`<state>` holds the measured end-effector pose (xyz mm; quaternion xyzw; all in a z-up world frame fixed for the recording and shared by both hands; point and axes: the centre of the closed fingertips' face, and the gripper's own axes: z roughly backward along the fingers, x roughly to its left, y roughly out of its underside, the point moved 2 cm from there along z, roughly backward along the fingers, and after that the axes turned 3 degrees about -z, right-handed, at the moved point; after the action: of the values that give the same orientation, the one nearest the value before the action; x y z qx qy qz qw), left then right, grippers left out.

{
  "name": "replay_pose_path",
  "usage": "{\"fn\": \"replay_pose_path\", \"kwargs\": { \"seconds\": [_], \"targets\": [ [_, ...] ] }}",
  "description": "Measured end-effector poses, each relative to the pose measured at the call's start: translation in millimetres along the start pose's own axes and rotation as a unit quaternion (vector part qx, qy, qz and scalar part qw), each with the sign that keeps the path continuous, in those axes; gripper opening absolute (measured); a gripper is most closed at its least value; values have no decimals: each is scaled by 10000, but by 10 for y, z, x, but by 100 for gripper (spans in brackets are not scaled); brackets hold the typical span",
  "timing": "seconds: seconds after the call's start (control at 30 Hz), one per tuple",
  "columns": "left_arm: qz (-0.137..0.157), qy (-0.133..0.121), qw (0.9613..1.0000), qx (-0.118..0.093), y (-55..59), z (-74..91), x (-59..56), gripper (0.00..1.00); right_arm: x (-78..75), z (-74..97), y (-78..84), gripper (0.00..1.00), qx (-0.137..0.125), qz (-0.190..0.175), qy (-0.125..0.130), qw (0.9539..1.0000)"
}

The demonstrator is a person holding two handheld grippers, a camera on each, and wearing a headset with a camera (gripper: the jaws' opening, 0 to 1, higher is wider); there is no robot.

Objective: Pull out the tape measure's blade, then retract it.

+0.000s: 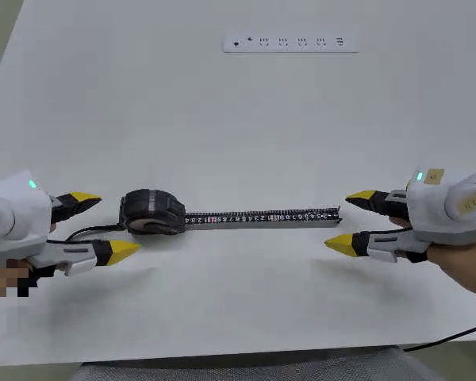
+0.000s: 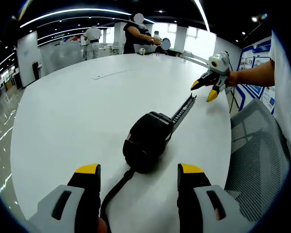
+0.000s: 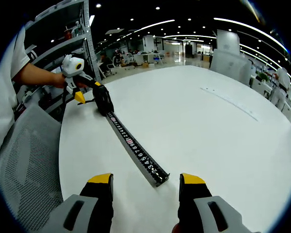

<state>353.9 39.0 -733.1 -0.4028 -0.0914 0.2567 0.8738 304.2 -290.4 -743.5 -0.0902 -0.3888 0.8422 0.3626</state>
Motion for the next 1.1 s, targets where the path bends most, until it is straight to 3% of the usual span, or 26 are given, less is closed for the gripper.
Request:
{"fn": "replay_pose_path", "kwargs": {
  "seconds": [0.27, 0.47, 1.1],
  "targets": [
    [154, -335, 9991, -192, 43, 146, -55, 64, 69, 77, -32, 60, -153, -3, 220, 9996],
    [251, -397, 9986, -228, 92, 200, -133, 68, 87, 131, 48, 70, -159, -105, 437, 9989],
    [543, -647, 9957, -380, 229, 345, -307, 81, 285, 299, 219, 86, -175, -284, 588, 9977]
  ]
}}
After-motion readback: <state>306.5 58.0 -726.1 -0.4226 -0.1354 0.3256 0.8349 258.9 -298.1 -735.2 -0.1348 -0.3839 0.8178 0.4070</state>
